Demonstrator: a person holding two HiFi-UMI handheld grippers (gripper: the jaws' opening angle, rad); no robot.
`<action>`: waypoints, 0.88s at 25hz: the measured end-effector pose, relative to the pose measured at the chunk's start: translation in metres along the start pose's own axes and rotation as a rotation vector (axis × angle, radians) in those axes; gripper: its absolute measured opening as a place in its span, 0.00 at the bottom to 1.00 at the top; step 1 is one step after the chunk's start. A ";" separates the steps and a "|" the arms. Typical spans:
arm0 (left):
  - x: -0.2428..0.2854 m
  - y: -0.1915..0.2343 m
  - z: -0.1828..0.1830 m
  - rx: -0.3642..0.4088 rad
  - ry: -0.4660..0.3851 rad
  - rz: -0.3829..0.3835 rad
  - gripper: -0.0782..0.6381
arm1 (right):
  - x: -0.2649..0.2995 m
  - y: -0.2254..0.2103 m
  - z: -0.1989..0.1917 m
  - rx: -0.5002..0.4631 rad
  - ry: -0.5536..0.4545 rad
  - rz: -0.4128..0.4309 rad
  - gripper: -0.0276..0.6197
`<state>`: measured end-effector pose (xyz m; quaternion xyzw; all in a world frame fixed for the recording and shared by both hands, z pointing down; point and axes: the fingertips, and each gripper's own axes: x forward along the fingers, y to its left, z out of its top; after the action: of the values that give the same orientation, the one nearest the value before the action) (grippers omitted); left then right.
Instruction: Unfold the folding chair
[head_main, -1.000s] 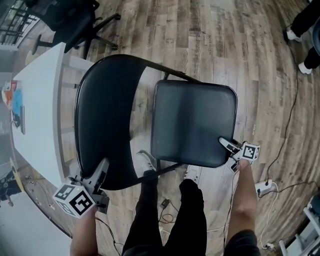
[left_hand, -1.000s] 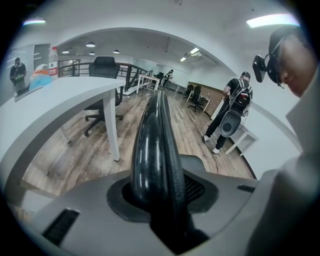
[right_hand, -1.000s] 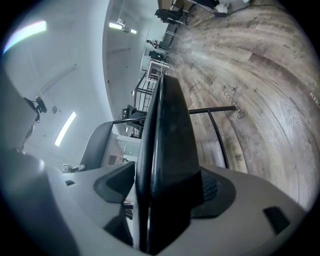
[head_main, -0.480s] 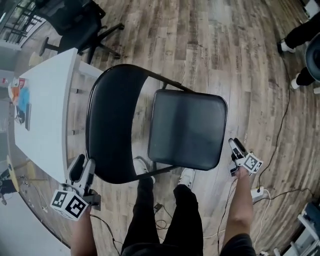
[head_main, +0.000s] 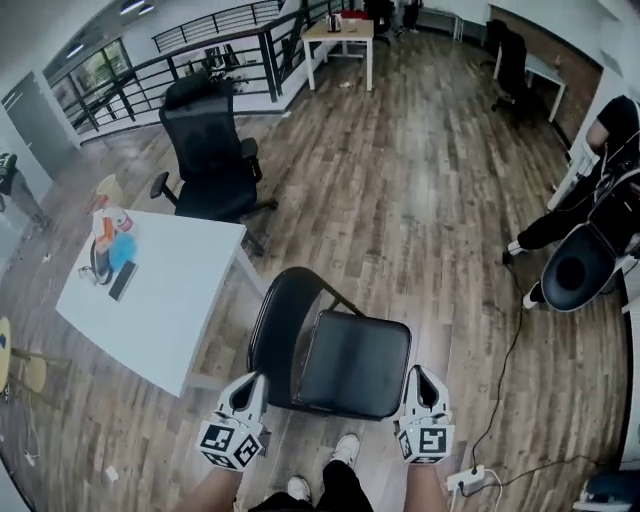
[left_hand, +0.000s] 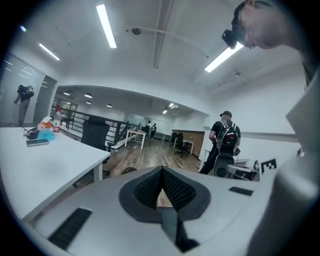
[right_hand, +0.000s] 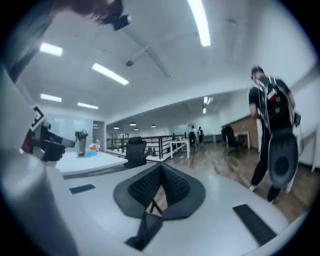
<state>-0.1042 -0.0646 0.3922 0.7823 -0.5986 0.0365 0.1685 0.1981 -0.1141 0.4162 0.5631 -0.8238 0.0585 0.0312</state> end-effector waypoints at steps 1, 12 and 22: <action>-0.015 -0.014 -0.002 0.012 -0.003 -0.032 0.12 | -0.021 0.021 0.019 -0.071 -0.010 -0.033 0.07; -0.195 -0.095 -0.016 0.087 -0.056 -0.277 0.12 | -0.229 0.206 0.052 -0.187 0.019 -0.138 0.06; -0.273 -0.127 -0.027 0.110 -0.072 -0.302 0.12 | -0.302 0.260 0.071 -0.218 -0.030 -0.056 0.06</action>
<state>-0.0562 0.2248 0.3194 0.8722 -0.4769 0.0153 0.1073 0.0670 0.2487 0.2949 0.5801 -0.8094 -0.0407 0.0816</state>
